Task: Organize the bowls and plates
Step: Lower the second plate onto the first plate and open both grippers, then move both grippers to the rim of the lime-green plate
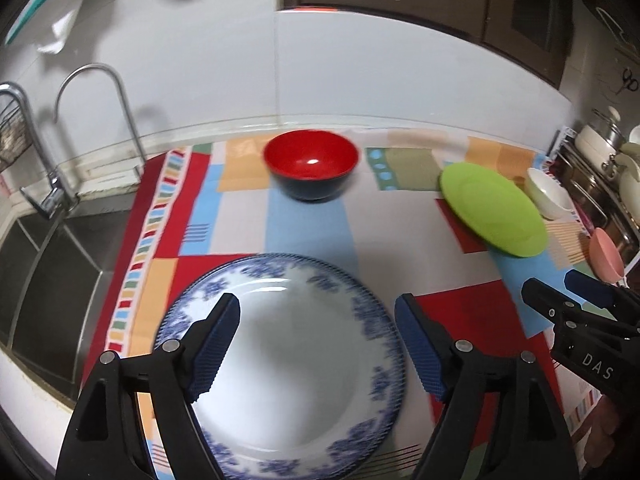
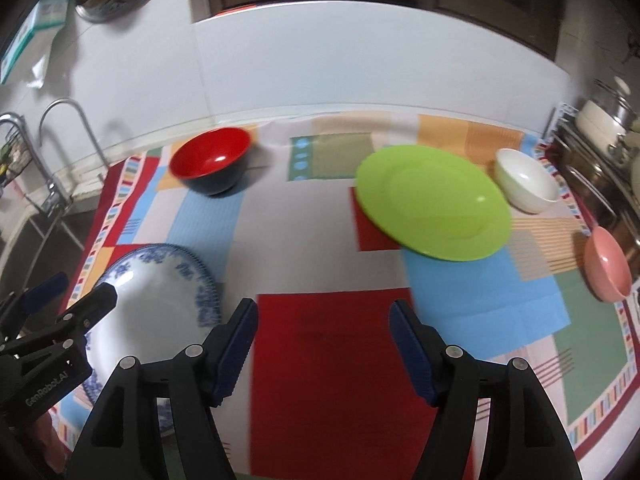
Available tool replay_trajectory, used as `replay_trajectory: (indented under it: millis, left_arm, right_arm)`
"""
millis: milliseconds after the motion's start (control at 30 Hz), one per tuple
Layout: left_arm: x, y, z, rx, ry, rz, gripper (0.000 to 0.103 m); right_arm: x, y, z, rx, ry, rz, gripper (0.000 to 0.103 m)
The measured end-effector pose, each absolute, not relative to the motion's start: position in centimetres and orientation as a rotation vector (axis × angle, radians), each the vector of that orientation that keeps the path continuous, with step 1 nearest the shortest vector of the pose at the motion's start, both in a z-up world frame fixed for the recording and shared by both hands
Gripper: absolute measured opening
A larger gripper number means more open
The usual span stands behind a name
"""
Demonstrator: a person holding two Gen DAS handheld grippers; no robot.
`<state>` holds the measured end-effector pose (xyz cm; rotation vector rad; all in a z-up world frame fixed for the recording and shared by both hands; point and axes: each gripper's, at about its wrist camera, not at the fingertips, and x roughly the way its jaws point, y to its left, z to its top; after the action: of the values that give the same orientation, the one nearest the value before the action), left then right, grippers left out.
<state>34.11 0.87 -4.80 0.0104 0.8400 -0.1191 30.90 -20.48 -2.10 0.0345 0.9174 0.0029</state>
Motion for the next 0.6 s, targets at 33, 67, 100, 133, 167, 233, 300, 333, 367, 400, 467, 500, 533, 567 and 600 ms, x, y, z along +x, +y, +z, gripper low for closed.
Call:
replay_trajectory:
  millis: [33, 67, 100, 133, 167, 233, 300, 333, 367, 400, 467, 500, 533, 567, 600]
  left_arm:
    - [34.2, 0.4, -4.7, 0.013, 0.837, -0.126, 0.082]
    - [34.3, -0.1, -4.5, 0.014, 0.835, -0.132, 0.082]
    - [34.4, -0.7, -4.3, 0.016, 0.827, -0.139, 0.082]
    - [34.5, -1.4, -4.1, 0.021, 0.817, -0.145, 0.083]
    - [34.6, -1.8, -4.0, 0.025, 0.811, -0.146, 0.084]
    - [34.9, -3.0, -3.5, 0.034, 0.795, -0.157, 0.084]
    - [35.2, -4.0, -2.9, 0.041, 0.775, -0.162, 0.084]
    - [35.4, -4.5, -2.7, 0.046, 0.765, -0.163, 0.084]
    - [35.5, -5.1, -2.4, 0.052, 0.755, -0.167, 0.084]
    - [35.6, -5.6, -2.1, 0.056, 0.746, -0.172, 0.085]
    - [35.9, -6.5, -1.7, 0.065, 0.734, -0.177, 0.085]
    - [36.1, -7.0, -1.5, 0.07, 0.727, -0.182, 0.085]
    - [36.3, -7.5, -1.3, 0.075, 0.722, -0.184, 0.085]
    - [36.4, -7.8, -1.2, 0.077, 0.719, -0.186, 0.085]
    - [36.7, -8.3, -1.0, 0.079, 0.716, -0.192, 0.085]
  right_arm:
    - [30.9, -20.9, -2.0, 0.036, 0.916, -0.005, 0.069]
    - [30.8, -21.6, -1.9, 0.038, 0.912, -0.019, 0.069]
    - [30.8, -22.1, -1.8, 0.041, 0.909, -0.027, 0.069]
    - [30.8, -22.7, -1.7, 0.044, 0.905, -0.039, 0.069]
    - [30.8, -23.4, -1.5, 0.048, 0.899, -0.05, 0.072]
    - [30.7, -24.5, -1.2, 0.057, 0.885, -0.07, 0.075]
    - [30.8, -25.8, -0.9, 0.064, 0.869, -0.095, 0.075]
    - [30.9, -26.4, -0.7, 0.07, 0.862, -0.107, 0.075]
    - [30.9, -26.9, -0.6, 0.075, 0.857, -0.116, 0.075]
    - [31.0, -27.5, -0.4, 0.081, 0.85, -0.126, 0.075]
    - [31.2, -28.5, -0.1, 0.086, 0.834, -0.142, 0.075]
    - [31.3, -29.0, 0.1, 0.087, 0.826, -0.15, 0.075]
    - [31.4, -29.4, 0.3, 0.088, 0.819, -0.155, 0.075]
    - [31.5, -30.0, 0.5, 0.09, 0.809, -0.163, 0.075]
    - [31.6, -30.4, 0.7, 0.091, 0.803, -0.169, 0.075]
